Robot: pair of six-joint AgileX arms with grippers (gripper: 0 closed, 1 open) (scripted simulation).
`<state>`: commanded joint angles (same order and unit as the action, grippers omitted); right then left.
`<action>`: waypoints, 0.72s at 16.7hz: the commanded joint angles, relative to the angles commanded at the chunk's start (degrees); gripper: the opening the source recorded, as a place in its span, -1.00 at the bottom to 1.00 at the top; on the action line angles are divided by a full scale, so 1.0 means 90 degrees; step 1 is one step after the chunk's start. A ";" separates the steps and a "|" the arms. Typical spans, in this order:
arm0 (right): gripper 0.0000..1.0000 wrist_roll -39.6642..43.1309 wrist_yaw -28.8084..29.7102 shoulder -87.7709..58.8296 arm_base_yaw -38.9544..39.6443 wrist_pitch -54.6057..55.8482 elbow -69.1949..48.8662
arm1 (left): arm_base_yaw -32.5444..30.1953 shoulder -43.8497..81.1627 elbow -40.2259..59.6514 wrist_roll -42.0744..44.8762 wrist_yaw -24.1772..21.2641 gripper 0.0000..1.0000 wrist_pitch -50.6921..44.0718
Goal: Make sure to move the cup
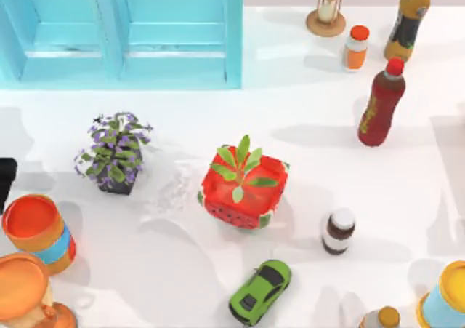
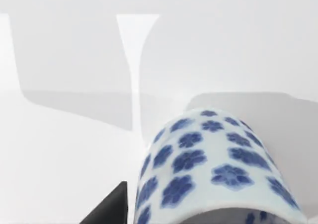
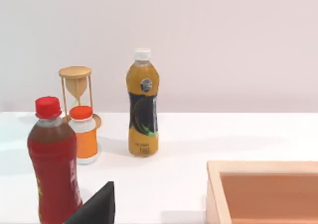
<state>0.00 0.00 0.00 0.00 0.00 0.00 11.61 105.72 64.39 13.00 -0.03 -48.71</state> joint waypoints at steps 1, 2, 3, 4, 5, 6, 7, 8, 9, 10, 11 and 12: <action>1.00 0.0000 0.0000 0.0000 0.0000 0.0000 0.0000 | 0.0000 0.0000 0.0000 0.0000 0.0000 0.40 0.0000; 1.00 0.0000 0.0000 0.0000 0.0000 0.0000 0.0000 | 0.0000 0.0000 0.0000 0.0000 0.0000 0.25 0.0000; 1.00 0.0000 0.0000 0.0000 0.0000 0.0000 0.0000 | 0.0000 0.0000 0.0000 0.0000 0.0000 0.10 0.0000; 1.00 0.0000 0.0000 0.0000 0.0000 0.0000 0.0000 | 0.0000 0.0000 0.0000 0.0000 0.0000 -0.06 0.0000; 1.00 0.0000 0.0000 0.0000 0.0000 0.0000 0.0000 | 0.0000 0.0000 0.0000 0.0000 0.0000 -0.21 0.0000; 1.00 0.0000 0.0000 0.0000 0.0000 0.0000 0.0000 | 0.0000 0.0000 0.0000 0.0000 0.0000 -0.36 0.0000; 1.00 0.0000 0.0000 0.0000 0.0000 0.0000 0.0000 | 0.0000 0.0000 0.0000 0.0000 0.0000 -0.51 0.0000; 1.00 0.0000 0.0000 0.0000 0.0000 0.0000 0.0000 | 0.0000 0.0000 0.0000 0.0000 0.0000 -0.66 0.0000; 1.00 0.0000 0.0000 0.0000 0.0000 0.0000 0.0000 | 0.0000 0.0000 0.0000 0.0000 0.0000 -0.81 0.0000; 1.00 0.0000 0.0000 0.0000 0.0000 0.0000 0.0000 | 0.0000 0.0000 0.0000 0.0000 0.0000 -0.96 0.0000; 1.00 0.0000 0.0000 0.0000 0.0000 0.0000 0.0000 | 0.0000 0.0000 0.0000 0.0000 0.0000 -1.00 0.0000; 1.00 0.0000 0.0000 0.0000 0.0000 0.0000 0.0000 | 0.0000 0.0000 0.0000 0.0000 0.0000 -1.00 0.0000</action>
<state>0.00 0.00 0.00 0.00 0.00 0.00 11.61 105.72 64.39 13.00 -0.03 -48.71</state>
